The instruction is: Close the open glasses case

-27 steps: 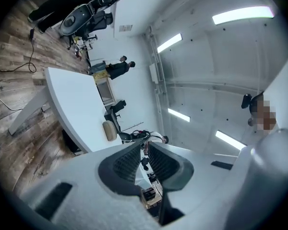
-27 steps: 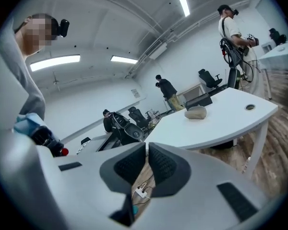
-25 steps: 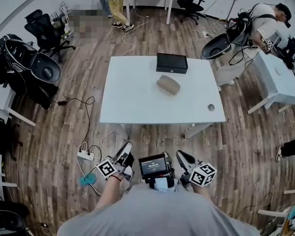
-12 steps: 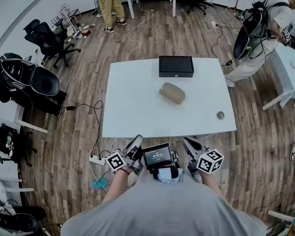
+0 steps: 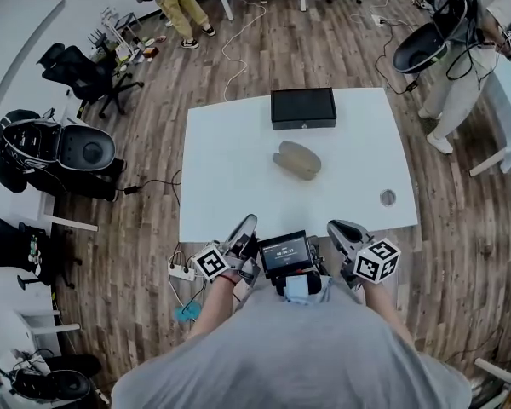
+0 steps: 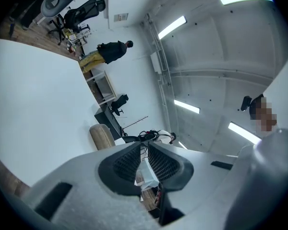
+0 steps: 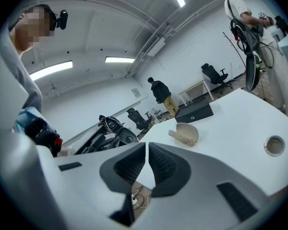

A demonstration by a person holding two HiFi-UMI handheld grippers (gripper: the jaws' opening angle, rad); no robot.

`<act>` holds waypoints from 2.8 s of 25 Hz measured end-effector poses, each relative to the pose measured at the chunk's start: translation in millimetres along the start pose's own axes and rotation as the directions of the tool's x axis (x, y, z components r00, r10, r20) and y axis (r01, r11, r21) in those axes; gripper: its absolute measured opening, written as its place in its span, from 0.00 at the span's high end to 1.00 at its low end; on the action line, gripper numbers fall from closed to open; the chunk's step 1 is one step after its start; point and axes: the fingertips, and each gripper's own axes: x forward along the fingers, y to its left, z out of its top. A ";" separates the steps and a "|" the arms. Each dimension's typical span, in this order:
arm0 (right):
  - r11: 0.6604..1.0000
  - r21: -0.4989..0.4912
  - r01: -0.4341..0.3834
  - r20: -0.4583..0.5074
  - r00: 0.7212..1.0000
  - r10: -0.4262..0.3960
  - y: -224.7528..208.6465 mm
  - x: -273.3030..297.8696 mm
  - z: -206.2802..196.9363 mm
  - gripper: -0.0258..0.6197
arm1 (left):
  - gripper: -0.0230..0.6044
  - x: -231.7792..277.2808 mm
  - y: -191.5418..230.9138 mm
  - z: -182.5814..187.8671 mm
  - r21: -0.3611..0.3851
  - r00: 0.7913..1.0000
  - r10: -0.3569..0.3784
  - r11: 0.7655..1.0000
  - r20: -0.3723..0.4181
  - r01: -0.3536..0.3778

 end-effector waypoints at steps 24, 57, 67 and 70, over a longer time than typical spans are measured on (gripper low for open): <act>0.998 -0.012 0.058 -0.022 0.998 -0.058 -18.7 57.8 12.7 0.91 | 0.88 53.6 34.3 31.8 0.363 0.933 0.035 0.926 -0.357 0.105; 0.896 -0.333 0.292 -0.189 0.911 -0.367 -123.4 156.0 36.1 0.83 | 0.81 201.6 147.8 38.0 0.754 0.569 0.496 0.391 -0.656 0.528; 0.769 -0.592 0.240 -0.296 0.823 -0.485 -146.2 185.5 34.9 0.83 | 0.81 224.7 185.1 17.0 0.690 0.456 0.635 0.173 -0.624 0.703; 0.767 -0.595 0.239 -0.321 0.804 -0.500 -152.0 189.7 29.2 0.83 | 0.82 226.9 191.5 11.5 0.669 0.434 0.648 0.159 -0.625 0.726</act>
